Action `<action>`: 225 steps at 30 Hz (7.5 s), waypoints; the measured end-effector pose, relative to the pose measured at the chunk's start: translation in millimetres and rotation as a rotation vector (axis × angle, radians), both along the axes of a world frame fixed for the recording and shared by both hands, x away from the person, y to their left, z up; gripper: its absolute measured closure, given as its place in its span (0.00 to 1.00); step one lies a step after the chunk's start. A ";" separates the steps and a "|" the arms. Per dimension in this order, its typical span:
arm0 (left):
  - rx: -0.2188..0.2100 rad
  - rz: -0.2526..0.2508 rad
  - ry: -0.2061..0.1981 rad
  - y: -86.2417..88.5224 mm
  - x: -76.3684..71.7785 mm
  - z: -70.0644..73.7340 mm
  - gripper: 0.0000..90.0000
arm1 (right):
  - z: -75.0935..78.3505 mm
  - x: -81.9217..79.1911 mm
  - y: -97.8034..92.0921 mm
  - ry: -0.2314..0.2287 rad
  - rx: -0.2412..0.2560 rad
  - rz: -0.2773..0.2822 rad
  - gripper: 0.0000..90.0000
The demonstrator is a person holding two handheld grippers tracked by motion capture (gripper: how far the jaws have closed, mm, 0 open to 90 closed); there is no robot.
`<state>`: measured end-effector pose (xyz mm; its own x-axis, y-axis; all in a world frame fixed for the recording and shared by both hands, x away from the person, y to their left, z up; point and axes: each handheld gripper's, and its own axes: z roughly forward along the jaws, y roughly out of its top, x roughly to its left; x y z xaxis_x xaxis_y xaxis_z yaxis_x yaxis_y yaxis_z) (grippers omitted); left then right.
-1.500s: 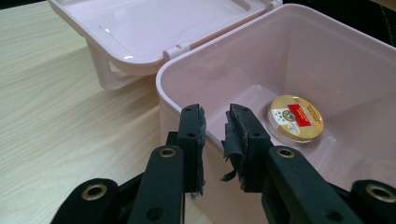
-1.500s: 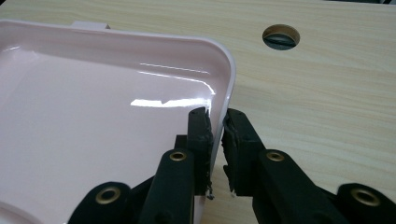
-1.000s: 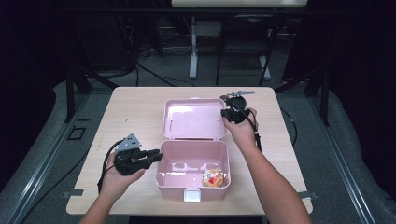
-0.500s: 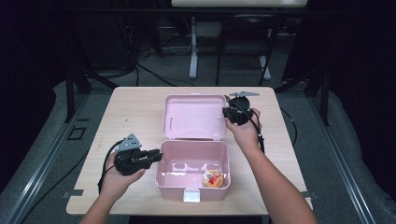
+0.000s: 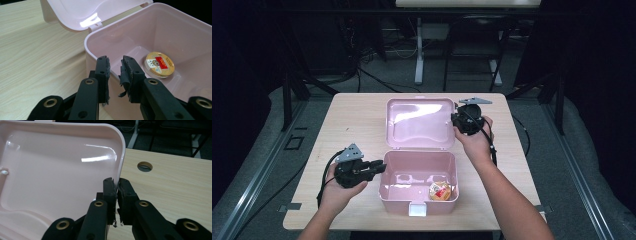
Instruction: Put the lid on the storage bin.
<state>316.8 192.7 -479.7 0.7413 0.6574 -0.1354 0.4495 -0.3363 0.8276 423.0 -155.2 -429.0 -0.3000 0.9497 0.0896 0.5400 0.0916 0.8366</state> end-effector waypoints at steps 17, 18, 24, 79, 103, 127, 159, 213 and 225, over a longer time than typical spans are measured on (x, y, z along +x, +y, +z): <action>-0.013 0.003 0.002 -0.1 0.4 -0.8 0.83 | 12.3 -26.4 -4.6 -0.089 0.014 0.044 0.96; -0.013 0.003 0.001 -0.1 0.4 -0.8 0.83 | 13.4 -29.0 -5.4 -0.095 0.020 0.048 0.96; -0.012 0.003 0.000 0.2 0.5 -0.8 0.83 | 15.8 -37.0 -8.1 -0.115 0.031 0.069 0.96; -0.015 0.011 0.007 -0.5 0.5 -1.7 0.81 | 4.7 -115.2 -20.0 -0.292 0.073 0.157 0.95; -0.037 0.003 0.032 2.7 1.7 0.1 0.75 | 2.1 -115.8 -21.4 -0.289 0.116 0.168 0.94; -0.046 0.046 -0.126 8.2 -12.6 37.3 0.70 | 0.3 -125.4 -25.7 -0.260 0.152 0.200 0.92; -0.115 0.066 -0.191 4.3 -20.2 65.4 0.78 | -0.3 -138.0 -28.5 -0.218 0.132 0.248 0.88; -0.104 0.075 -0.202 7.5 -37.7 86.5 0.92 | -8.3 -129.9 -59.3 -0.169 0.203 0.195 0.78; -0.084 0.076 -0.184 6.2 -43.1 87.7 0.91 | -4.2 -124.9 -70.4 -0.183 0.241 0.163 0.78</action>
<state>273.7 198.9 -392.0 0.7072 0.7046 -0.0593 0.3100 -0.2336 0.9216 298.1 -225.6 -433.2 -0.4781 0.8458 0.2367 0.3737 -0.0480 0.9263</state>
